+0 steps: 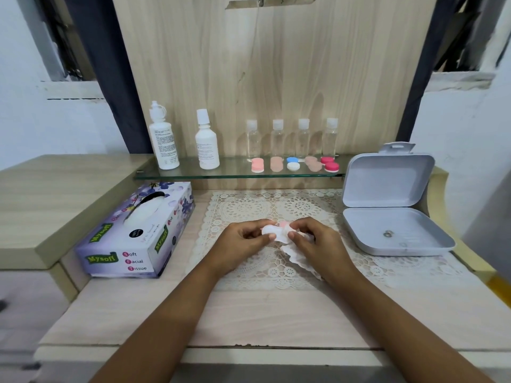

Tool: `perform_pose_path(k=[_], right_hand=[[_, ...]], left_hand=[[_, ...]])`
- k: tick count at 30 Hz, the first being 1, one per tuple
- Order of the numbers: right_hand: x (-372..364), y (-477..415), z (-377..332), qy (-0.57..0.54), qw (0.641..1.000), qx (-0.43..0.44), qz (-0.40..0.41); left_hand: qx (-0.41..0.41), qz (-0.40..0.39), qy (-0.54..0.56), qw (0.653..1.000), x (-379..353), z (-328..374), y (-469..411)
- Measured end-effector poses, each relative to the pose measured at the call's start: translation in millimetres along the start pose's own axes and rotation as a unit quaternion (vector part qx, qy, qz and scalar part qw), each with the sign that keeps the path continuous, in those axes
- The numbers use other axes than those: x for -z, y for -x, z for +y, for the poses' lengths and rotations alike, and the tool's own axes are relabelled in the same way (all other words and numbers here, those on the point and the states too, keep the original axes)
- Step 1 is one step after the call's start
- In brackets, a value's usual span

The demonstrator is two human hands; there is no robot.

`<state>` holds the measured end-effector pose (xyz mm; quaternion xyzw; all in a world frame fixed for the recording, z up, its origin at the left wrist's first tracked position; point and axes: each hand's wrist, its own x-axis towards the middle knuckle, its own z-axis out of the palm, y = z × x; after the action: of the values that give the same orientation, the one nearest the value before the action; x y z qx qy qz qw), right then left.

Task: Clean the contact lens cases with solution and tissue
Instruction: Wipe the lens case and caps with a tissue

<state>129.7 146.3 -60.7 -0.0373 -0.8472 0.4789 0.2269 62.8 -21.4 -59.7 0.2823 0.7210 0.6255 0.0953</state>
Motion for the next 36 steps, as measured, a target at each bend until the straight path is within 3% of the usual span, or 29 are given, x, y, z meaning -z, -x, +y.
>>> perform_pose_path(k=[4,13,23,30,36], right_hand=[[1,3,-5,-0.029,0.999,0.028,-0.013],[4,-1,6,0.103,0.981,0.164,-0.032],[7,-1,5,0.178,0.972,0.140,-0.058],[14,6,5,0.203,0.960,0.102,-0.165],[19,2,11,0.236,0.950,0.141,-0.149]], left_hand=[[-0.017,0.029,-0.019,0.999,0,-1,-2],[0.007,0.037,-0.125,0.991,4,-6,-4],[0.006,0.011,-0.308,0.951,4,-7,-5],[-0.003,0.010,-0.321,0.947,6,-12,-7],[-0.004,0.012,-0.324,0.946,6,-12,-6]])
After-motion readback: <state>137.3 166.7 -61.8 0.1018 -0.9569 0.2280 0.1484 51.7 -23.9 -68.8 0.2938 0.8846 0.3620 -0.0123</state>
